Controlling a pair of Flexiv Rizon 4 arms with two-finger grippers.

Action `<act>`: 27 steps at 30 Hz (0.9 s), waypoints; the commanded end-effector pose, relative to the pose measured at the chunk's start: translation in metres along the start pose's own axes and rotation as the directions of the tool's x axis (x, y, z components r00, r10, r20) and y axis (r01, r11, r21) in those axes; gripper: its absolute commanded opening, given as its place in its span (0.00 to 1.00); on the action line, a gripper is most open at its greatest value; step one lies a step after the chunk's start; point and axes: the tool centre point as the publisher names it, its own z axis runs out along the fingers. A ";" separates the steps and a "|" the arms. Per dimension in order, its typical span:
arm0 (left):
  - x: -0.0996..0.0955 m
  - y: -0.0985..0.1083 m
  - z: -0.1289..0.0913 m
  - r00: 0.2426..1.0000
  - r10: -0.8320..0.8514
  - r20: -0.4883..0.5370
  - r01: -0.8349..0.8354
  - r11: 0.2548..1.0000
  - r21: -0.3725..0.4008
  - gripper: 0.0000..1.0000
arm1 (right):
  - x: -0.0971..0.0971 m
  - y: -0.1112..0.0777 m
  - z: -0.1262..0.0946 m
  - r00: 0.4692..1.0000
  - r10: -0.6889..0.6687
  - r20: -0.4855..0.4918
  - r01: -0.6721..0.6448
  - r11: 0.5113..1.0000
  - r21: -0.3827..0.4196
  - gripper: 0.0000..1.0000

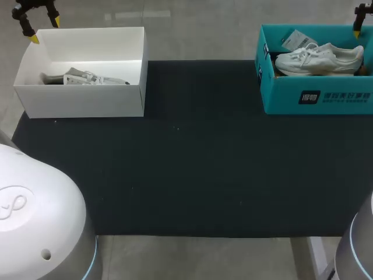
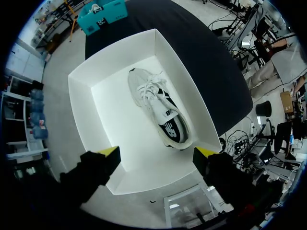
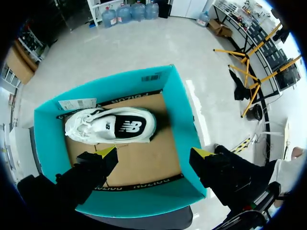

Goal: Take the shoe out of the shoebox, open the shoe tongue, remove and reinsert the insole, then place the shoe into the shoebox

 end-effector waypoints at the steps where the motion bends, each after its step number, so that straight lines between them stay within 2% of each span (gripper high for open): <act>1: 0.001 0.000 -0.001 1.000 0.001 -0.001 -0.001 1.000 -0.002 1.00 | 0.011 0.052 0.017 1.000 0.005 0.004 -0.006 0.992 0.128 1.00; 18: 0.001 0.000 -0.001 1.000 0.001 -0.001 -0.001 1.000 -0.002 1.00 | 0.008 0.052 0.074 0.999 0.048 -0.015 -0.046 0.995 0.093 1.00; 27: 0.001 0.000 -0.001 1.000 0.001 -0.001 -0.001 1.000 -0.002 1.00 | 0.013 0.030 0.098 0.999 0.051 -0.008 -0.050 0.995 0.088 1.00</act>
